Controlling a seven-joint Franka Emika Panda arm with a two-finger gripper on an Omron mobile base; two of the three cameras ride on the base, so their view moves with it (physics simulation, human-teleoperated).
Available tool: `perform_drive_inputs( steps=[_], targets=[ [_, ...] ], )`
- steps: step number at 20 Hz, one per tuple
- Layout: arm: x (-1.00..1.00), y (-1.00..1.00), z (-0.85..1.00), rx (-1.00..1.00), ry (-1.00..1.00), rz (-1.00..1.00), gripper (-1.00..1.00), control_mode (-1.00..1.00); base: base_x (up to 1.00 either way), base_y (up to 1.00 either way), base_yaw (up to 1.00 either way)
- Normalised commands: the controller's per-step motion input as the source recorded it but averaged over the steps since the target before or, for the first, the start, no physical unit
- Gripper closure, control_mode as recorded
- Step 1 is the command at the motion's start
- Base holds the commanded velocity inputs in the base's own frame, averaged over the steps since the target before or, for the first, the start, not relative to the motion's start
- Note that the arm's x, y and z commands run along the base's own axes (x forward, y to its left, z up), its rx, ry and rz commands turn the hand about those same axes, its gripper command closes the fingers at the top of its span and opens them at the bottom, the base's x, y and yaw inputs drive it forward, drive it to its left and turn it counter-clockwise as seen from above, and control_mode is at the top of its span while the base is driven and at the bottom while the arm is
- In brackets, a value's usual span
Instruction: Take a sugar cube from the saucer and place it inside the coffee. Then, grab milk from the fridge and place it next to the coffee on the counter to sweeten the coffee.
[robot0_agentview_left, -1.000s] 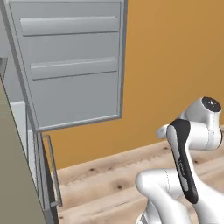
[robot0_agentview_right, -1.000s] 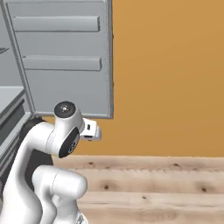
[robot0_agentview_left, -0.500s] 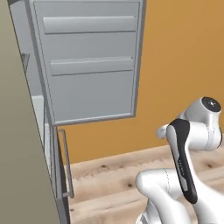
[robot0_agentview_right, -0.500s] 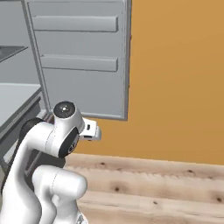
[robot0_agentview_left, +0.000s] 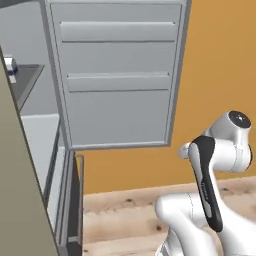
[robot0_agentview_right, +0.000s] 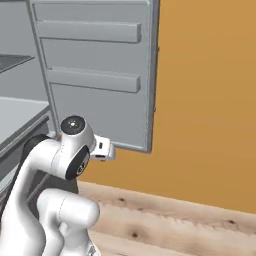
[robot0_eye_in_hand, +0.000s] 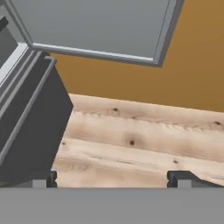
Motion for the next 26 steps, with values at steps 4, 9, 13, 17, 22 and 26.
perform_drive_inputs(
  steps=[4,9,13,17,22,26],
  targets=[
    [0.00,0.00,0.00,0.00,0.00,0.00,-1.00,1.00,0.02,-0.31,0.79],
    [0.00,0.00,0.00,0.00,0.00,0.00,-1.00,1.00,0.40,-0.30,0.87],
    [0.00,0.00,0.00,0.00,0.00,0.00,-1.00,1.00,0.50,-0.36,0.85],
    [0.00,0.00,0.00,0.00,0.00,0.00,-1.00,1.00,0.36,-0.64,0.75],
    [0.00,0.00,0.00,0.00,0.00,0.00,-1.00,1.00,0.46,-0.61,0.36],
    [0.00,0.00,0.00,0.00,0.00,0.00,-1.00,1.00,0.73,-0.23,0.26]
  ],
)
